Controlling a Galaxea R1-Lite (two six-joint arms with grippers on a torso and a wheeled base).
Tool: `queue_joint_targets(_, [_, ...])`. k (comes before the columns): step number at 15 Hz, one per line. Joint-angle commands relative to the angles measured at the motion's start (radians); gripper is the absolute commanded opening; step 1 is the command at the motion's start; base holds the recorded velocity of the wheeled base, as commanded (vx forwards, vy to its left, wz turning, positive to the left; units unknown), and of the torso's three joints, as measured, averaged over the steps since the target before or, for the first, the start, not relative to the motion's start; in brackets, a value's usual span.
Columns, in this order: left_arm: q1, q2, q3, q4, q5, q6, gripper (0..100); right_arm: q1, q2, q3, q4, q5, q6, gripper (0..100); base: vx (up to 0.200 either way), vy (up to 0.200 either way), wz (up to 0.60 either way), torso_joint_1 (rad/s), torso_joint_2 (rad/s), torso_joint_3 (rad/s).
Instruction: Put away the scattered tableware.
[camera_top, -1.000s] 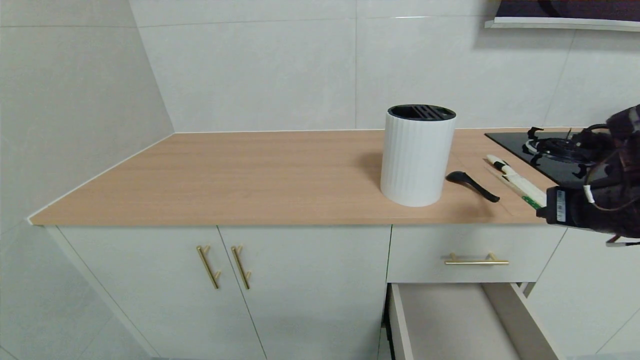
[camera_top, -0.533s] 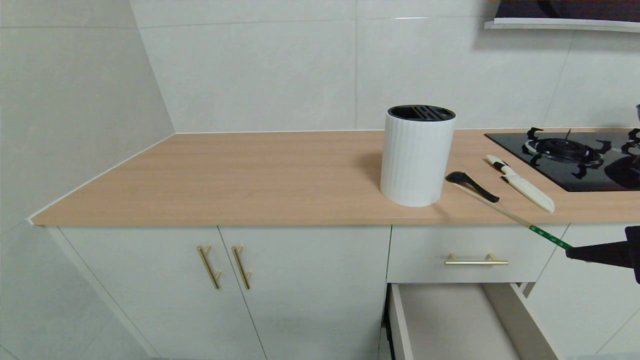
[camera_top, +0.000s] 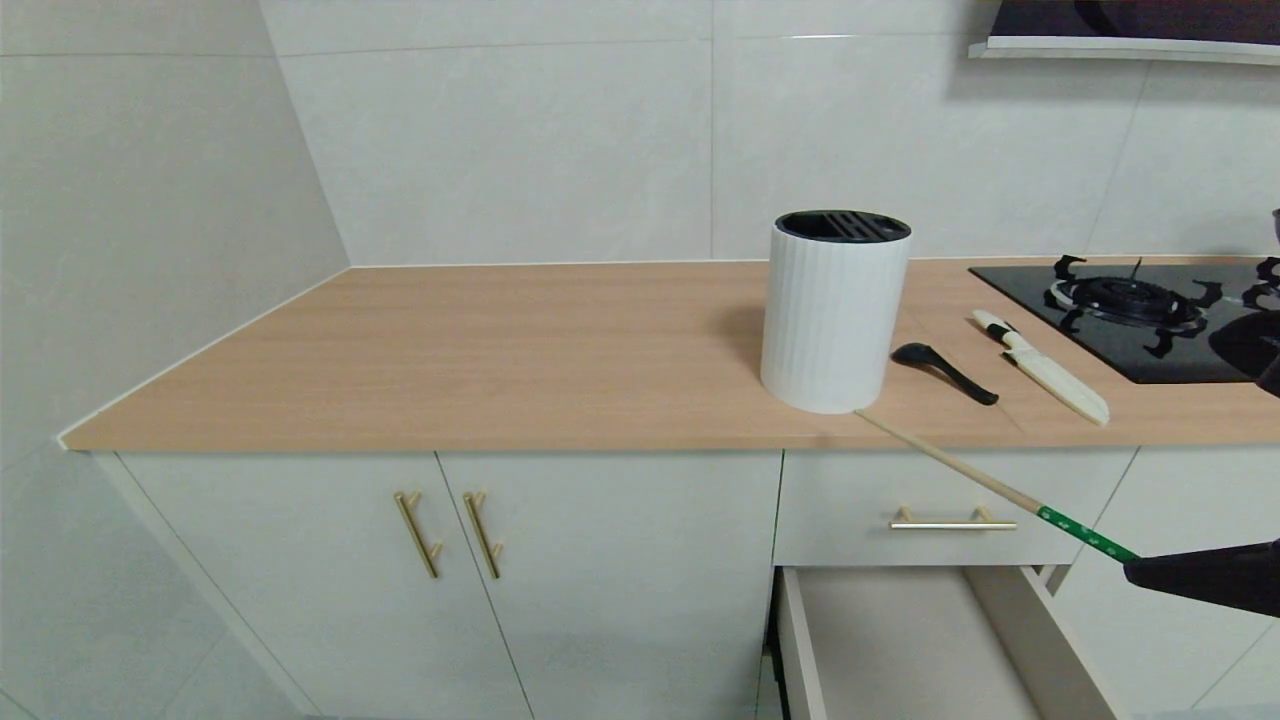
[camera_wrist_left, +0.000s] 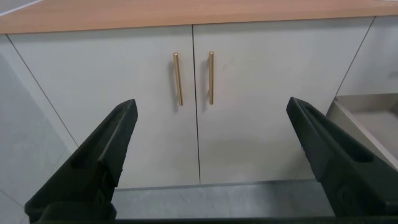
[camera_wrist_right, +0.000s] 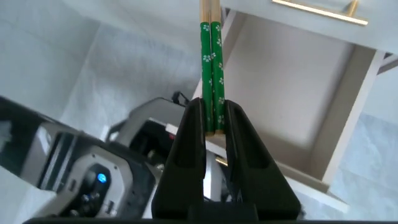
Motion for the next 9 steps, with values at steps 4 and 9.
queue_joint_targets(4, [0.000, 0.000, 0.000, -0.001, 0.000, 0.000, 100, 0.009, 0.002, 0.021, -0.001, 0.015, -0.013, 0, 0.000, 0.000, 0.00, -0.012, 0.02, 0.015])
queue_joint_targets(9, [0.000, 0.000, 0.000, -0.001, 0.000, 0.000, 100, 0.009, 0.005, 0.041, -0.004, 0.020, -0.035, 0, 0.000, 0.000, 0.00, -0.159, 0.40, 0.232])
